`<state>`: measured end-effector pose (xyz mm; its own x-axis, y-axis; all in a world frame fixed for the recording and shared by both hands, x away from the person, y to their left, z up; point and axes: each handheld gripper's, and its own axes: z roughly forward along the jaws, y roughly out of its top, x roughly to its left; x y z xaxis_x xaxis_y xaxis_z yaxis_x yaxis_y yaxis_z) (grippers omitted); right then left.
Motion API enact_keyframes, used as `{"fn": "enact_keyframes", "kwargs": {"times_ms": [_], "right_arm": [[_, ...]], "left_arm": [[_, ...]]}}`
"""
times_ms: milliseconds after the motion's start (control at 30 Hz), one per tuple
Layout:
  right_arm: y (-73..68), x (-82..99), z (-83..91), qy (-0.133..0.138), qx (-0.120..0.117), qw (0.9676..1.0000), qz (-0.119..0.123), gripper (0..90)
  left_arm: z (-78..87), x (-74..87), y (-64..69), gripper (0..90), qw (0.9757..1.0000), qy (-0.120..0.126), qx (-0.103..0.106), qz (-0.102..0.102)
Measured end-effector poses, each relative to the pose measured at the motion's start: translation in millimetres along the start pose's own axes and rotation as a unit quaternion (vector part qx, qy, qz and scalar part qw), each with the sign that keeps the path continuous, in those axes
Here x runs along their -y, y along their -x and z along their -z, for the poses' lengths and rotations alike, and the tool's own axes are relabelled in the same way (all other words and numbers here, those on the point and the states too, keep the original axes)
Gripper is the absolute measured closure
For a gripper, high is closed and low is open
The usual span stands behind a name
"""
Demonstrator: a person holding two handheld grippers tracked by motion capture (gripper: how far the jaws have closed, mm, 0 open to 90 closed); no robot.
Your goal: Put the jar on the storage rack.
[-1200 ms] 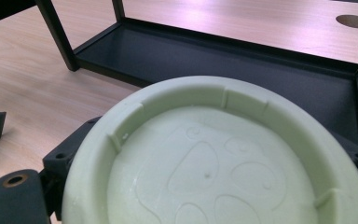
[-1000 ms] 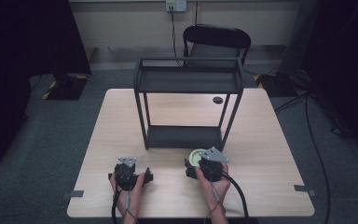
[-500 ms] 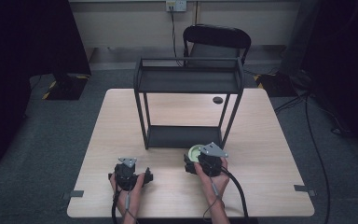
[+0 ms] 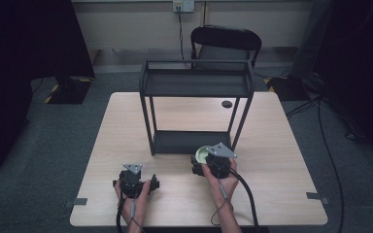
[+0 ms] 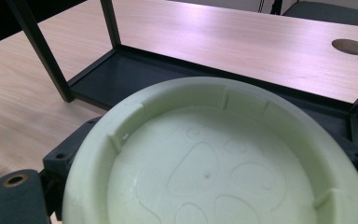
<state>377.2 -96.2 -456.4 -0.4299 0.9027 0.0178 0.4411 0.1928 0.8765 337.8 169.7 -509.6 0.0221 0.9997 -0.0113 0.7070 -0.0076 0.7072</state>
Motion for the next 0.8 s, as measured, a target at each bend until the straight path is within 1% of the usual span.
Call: {"fn": "enact_keyframes", "kwargs": {"times_ms": [367,567,800], "right_arm": [[1.2,-8.8,-7.4,0.0,0.005,1.0,0.005,10.7],[2.1,-13.2,-10.7,0.002,0.004,1.0,0.003,10.7],[4.7,-17.4,-14.3,0.001,0.009,1.0,0.003,10.7]], "left_arm": [[0.0,0.0,0.0,0.2,1.0,0.0,0.0,0.0],[0.0,0.0,0.0,0.2,1.0,0.0,0.0,0.0],[0.0,0.0,0.0,0.2,1.0,0.0,0.0,0.0]]}}
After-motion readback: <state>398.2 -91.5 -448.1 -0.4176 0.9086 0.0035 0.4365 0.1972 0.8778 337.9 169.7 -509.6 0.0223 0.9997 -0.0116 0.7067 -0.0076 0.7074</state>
